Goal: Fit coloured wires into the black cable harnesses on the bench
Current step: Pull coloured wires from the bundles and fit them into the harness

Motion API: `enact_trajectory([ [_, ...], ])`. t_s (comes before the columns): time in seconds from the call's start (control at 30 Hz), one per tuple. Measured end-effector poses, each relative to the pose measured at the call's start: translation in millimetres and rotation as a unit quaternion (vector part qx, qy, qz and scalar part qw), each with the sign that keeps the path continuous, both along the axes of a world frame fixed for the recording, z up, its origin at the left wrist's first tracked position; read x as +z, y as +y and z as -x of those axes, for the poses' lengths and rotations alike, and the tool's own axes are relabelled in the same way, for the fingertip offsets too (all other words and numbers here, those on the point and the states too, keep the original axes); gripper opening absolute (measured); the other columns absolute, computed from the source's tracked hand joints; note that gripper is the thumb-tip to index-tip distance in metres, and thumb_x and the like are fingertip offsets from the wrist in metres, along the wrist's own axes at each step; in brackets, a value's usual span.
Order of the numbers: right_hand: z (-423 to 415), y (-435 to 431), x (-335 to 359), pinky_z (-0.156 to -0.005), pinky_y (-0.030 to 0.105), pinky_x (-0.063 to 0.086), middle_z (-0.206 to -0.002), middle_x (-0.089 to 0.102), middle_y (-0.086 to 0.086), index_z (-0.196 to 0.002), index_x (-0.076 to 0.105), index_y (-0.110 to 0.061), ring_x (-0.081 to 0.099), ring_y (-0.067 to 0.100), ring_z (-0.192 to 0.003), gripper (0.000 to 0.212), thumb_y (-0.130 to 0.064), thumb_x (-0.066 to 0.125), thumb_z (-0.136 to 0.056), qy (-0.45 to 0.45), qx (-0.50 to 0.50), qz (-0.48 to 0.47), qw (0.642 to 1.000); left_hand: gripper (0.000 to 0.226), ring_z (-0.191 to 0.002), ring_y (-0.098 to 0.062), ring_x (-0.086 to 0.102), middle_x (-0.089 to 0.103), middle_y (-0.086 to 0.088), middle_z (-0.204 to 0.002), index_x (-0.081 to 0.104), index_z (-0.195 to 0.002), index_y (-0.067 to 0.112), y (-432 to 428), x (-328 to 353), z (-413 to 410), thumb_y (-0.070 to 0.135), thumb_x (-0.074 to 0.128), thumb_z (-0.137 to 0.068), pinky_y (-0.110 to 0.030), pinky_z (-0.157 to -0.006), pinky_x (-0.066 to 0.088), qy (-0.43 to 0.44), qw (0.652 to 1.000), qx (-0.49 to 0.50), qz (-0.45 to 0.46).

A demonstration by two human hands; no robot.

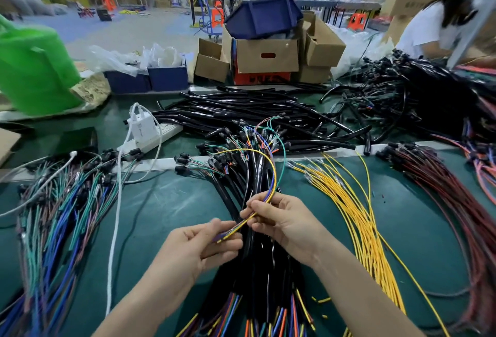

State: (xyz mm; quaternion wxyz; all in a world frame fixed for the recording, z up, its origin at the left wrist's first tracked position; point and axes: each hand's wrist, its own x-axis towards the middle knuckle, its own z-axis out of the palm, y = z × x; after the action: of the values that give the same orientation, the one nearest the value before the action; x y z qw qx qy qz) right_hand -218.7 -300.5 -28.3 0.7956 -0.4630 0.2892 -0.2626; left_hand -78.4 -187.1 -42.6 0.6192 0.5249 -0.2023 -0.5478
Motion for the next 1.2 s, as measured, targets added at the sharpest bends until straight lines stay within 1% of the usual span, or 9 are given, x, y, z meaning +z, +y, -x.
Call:
enact_trajectory([
  [0.13,7.3,-4.9,1.5,-0.057,0.019,0.054,-0.081,0.073,0.013,-0.090,0.060,-0.004,0.067,0.014,-0.062,0.005,-0.005,0.055,-0.091,0.004,-0.015,-0.004,1.000,0.029,-0.080,-0.022,0.073,0.070,-0.027,-0.094,0.075,-0.084,-0.004,12.3,3.6,-11.6,0.017,0.056,-0.077,-0.022,-0.058,0.057,0.075,0.997,0.032,0.006],
  [0.37,3.5,-2.4,1.6,-0.059,0.017,0.054,-0.078,0.072,0.016,-0.091,0.059,0.001,0.070,0.016,-0.070,0.004,-0.001,0.057,-0.089,-0.025,-0.043,-0.024,0.998,0.022,-0.072,-0.017,0.073,0.073,-0.018,-0.085,0.077,-0.079,0.003,15.3,9.0,-3.3,0.011,0.059,-0.070,-0.021,-0.055,0.056,0.153,0.987,0.055,0.004],
  [0.63,0.7,1.2,3.9,-0.060,0.016,0.054,-0.077,0.070,0.017,-0.086,0.059,0.000,0.069,0.017,-0.067,0.009,-0.003,0.063,-0.079,-0.061,-0.055,-0.046,0.996,0.029,-0.070,-0.015,0.071,0.072,-0.013,-0.083,0.077,-0.089,0.007,13.4,8.1,7.7,0.007,0.064,-0.064,-0.023,-0.056,0.058,0.223,0.973,0.057,0.013],
  [0.7,0.1,2.6,3.6,-0.060,0.016,0.054,-0.077,0.070,0.017,-0.085,0.059,0.000,0.068,0.017,-0.066,0.005,-0.002,0.062,-0.082,-0.062,-0.050,-0.047,0.996,0.034,-0.070,-0.015,0.071,0.071,-0.012,-0.085,0.076,-0.094,0.007,13.4,8.6,11.1,0.008,0.065,-0.063,-0.024,-0.057,0.058,0.241,0.969,0.044,0.014],
  [0.77,-0.1,4.3,2.9,-0.061,0.016,0.054,-0.078,0.070,0.016,-0.085,0.059,-0.001,0.068,0.017,-0.067,0.002,0.000,0.059,-0.086,-0.057,-0.046,-0.046,0.996,0.029,-0.067,-0.015,0.071,0.070,-0.012,-0.081,0.077,-0.091,0.006,12.5,9.4,13.9,0.007,0.063,-0.066,-0.024,-0.055,0.058,0.244,0.968,0.050,0.014],
  [0.9,0.5,8.6,2.6,-0.062,0.021,0.055,-0.078,0.070,0.014,-0.081,0.059,-0.005,0.067,0.018,-0.067,0.007,-0.002,0.060,-0.087,-0.029,-0.033,-0.031,0.999,0.020,-0.058,-0.012,0.069,0.070,-0.011,-0.069,0.071,-0.082,-0.001,7.9,8.4,19.1,0.003,0.062,-0.065,-0.018,-0.049,0.054,0.189,0.976,0.100,0.027],
  [1.0,0.5,11.8,4.2,-0.058,0.019,0.055,-0.077,0.070,0.014,-0.077,0.060,-0.006,0.065,0.015,-0.061,0.009,-0.002,0.062,-0.085,-0.013,-0.028,-0.021,0.999,0.019,-0.059,-0.013,0.069,0.070,-0.012,-0.066,0.066,-0.083,-0.003,6.1,4.4,21.9,0.001,0.062,-0.065,-0.015,-0.052,0.053,0.102,0.983,0.143,0.047],
  [1.1,0.7,13.4,5.3,-0.062,0.019,0.055,-0.076,0.068,0.014,-0.076,0.061,-0.004,0.065,0.014,-0.064,0.011,0.003,0.062,-0.084,-0.027,-0.028,-0.020,0.999,0.008,-0.062,-0.017,0.071,0.070,-0.016,-0.068,0.073,-0.072,0.003,7.5,2.4,21.6,0.000,0.067,-0.069,-0.016,-0.057,0.054,-0.025,0.984,0.164,0.062],
  [1.2,-0.1,14.8,4.3,-0.064,0.020,0.054,-0.073,0.067,0.013,-0.074,0.061,-0.003,0.065,0.014,-0.065,0.013,0.007,0.063,-0.082,-0.026,-0.040,-0.009,0.999,0.021,-0.061,-0.023,0.071,0.071,-0.013,-0.066,0.076,-0.072,0.014,9.6,-3.6,19.6,-0.006,0.070,-0.073,-0.016,-0.057,0.054,-0.205,0.960,0.171,0.079],
])
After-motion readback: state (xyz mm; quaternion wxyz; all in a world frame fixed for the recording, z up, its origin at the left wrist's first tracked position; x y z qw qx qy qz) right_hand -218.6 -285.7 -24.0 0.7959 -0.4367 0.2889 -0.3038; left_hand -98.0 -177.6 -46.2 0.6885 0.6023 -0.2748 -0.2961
